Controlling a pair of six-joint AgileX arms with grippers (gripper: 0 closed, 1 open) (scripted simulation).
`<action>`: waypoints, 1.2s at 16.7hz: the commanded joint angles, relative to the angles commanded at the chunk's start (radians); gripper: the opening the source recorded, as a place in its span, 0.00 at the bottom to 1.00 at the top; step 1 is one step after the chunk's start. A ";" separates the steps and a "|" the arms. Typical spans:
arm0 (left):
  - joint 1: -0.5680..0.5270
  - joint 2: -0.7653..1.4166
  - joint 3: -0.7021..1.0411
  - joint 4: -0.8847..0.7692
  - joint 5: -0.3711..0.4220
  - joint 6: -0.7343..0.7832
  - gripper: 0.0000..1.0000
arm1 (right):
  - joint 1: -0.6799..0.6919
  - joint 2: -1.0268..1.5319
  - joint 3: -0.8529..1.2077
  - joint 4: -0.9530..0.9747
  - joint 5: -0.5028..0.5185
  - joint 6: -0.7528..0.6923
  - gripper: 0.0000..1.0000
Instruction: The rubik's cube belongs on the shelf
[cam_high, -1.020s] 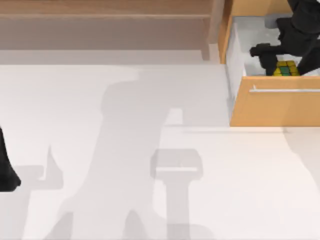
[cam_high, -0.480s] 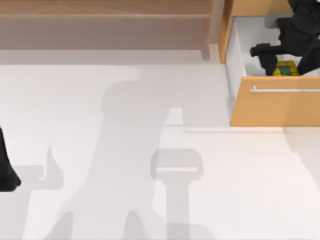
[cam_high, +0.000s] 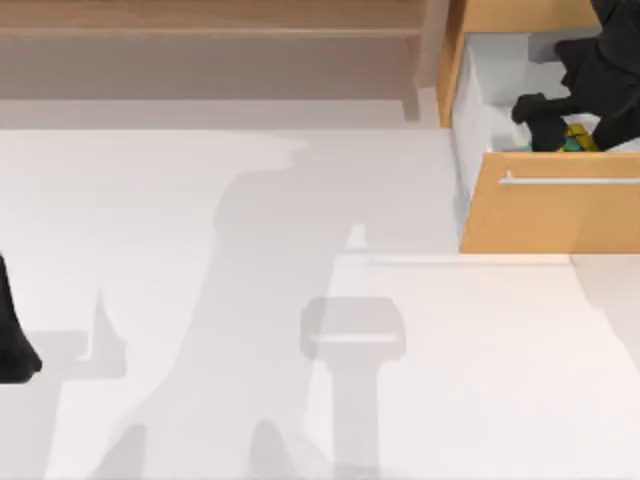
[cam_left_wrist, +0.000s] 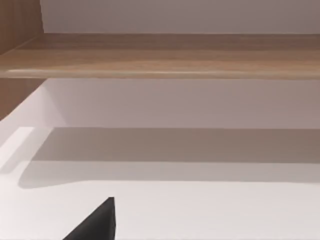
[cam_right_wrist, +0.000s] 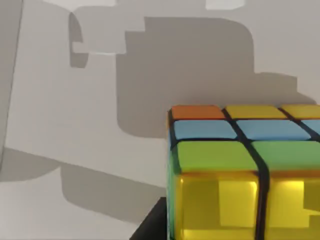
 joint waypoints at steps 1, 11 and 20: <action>0.000 0.000 0.000 0.000 0.000 0.000 1.00 | -0.005 -0.010 -0.020 0.009 -0.023 -0.032 0.00; 0.000 0.000 0.000 0.000 0.000 0.000 1.00 | -0.012 -0.010 0.023 -0.022 -0.078 -0.050 0.00; 0.000 0.000 0.000 0.000 0.000 0.000 1.00 | 0.027 0.064 0.241 -0.185 0.087 0.182 0.00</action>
